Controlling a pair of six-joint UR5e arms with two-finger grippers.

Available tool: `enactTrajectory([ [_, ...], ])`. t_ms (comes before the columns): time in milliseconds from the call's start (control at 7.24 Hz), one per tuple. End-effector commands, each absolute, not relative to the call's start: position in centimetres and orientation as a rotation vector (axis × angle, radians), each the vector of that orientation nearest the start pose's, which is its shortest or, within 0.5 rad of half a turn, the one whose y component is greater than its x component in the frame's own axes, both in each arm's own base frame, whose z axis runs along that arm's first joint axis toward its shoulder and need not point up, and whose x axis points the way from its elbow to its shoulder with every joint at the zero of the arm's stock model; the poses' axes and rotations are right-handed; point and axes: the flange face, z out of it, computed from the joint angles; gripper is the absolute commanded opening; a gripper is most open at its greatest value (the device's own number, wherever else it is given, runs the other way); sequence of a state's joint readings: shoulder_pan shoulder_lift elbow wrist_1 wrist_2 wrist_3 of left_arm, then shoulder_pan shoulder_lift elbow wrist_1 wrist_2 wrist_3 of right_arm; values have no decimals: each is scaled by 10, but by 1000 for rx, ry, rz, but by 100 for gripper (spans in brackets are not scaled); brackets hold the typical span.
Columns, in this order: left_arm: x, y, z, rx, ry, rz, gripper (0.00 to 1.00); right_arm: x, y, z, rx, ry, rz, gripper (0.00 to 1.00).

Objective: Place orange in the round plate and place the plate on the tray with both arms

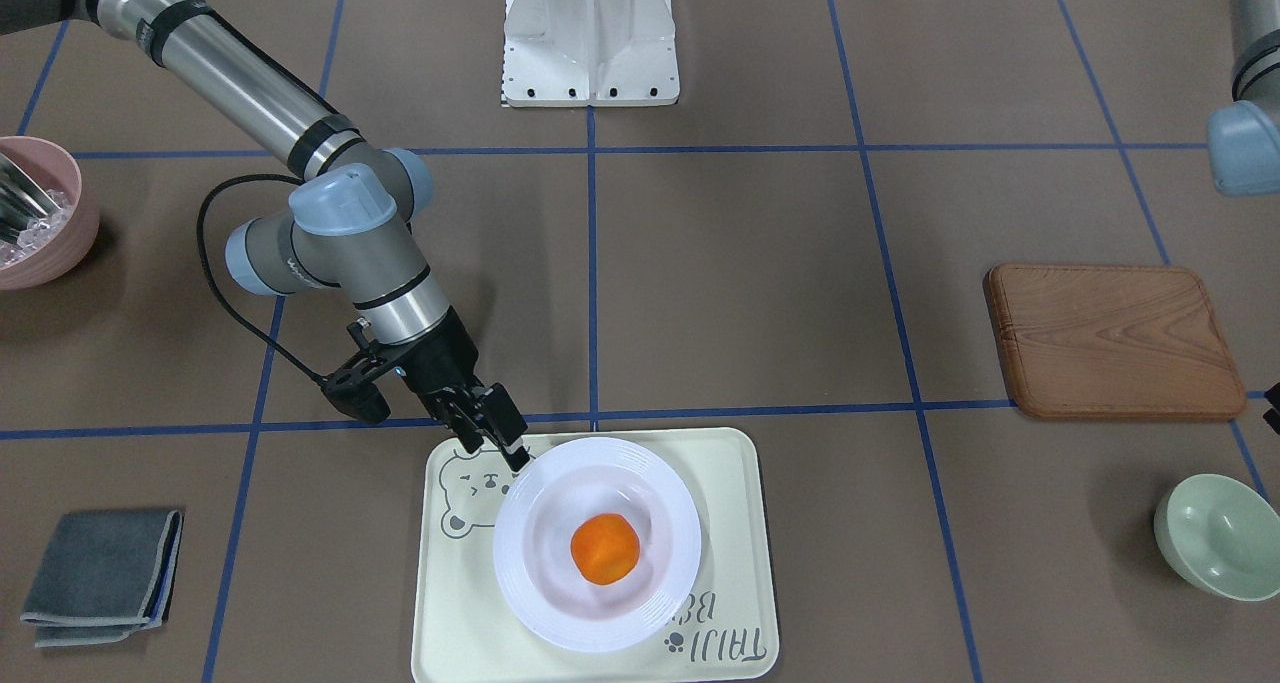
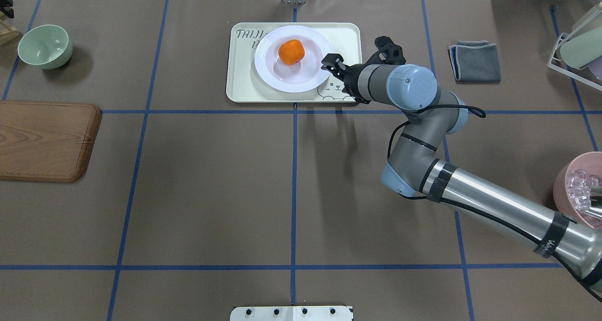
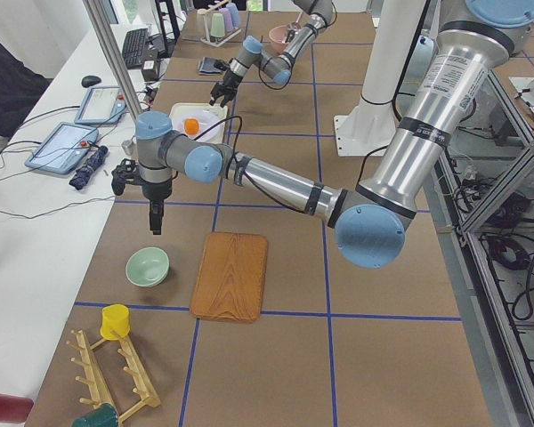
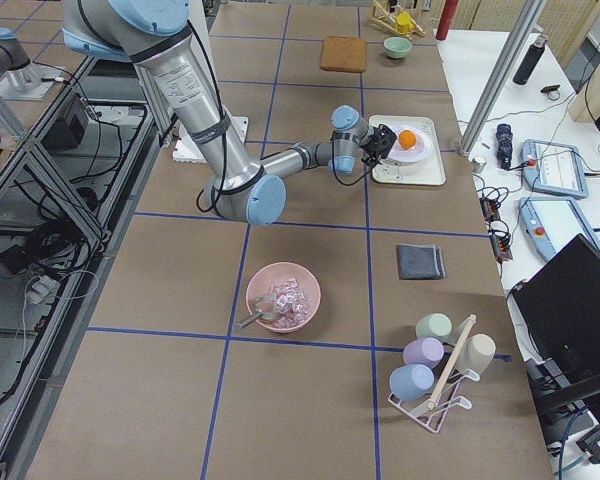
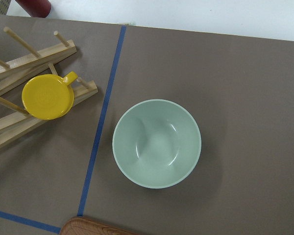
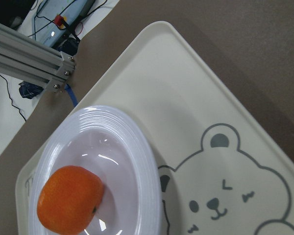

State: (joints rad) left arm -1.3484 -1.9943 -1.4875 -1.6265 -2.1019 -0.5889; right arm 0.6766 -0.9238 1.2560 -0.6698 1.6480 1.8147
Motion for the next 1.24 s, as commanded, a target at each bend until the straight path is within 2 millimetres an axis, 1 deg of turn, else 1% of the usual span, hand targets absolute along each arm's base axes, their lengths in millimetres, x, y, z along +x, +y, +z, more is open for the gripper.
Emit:
enactTrajectory([
  [0, 67, -670, 458, 153, 640, -245, 99, -448, -570, 312, 146, -1101, 548, 100],
  [138, 66, -667, 461, 152, 643, -244, 99, -386, -590, 312, 94, -1070, 493, 100],
  [276, 67, -665, 458, 156, 651, -242, 99, -308, -611, 320, 51, -1048, 479, 100],
  [414, 67, -665, 458, 153, 653, -241, 99, -245, -621, 331, 45, -1022, 443, 100],
  [552, 67, -659, 467, 132, 668, -239, 99, -193, -621, 346, 70, -966, 392, 100],
  [691, 67, -656, 473, 146, 674, -185, 99, -150, -613, 376, 103, -882, 280, 100],
  [829, 64, -644, 492, 145, 679, -94, 99, -104, -608, 406, 112, -805, 169, 100],
  [967, 60, -637, 504, 139, 692, -51, 99, -53, -603, 440, 98, -738, 68, 100],
  [1105, 59, -630, 514, 125, 692, -53, 99, -3, -587, 482, 83, -685, -57, 100],
])
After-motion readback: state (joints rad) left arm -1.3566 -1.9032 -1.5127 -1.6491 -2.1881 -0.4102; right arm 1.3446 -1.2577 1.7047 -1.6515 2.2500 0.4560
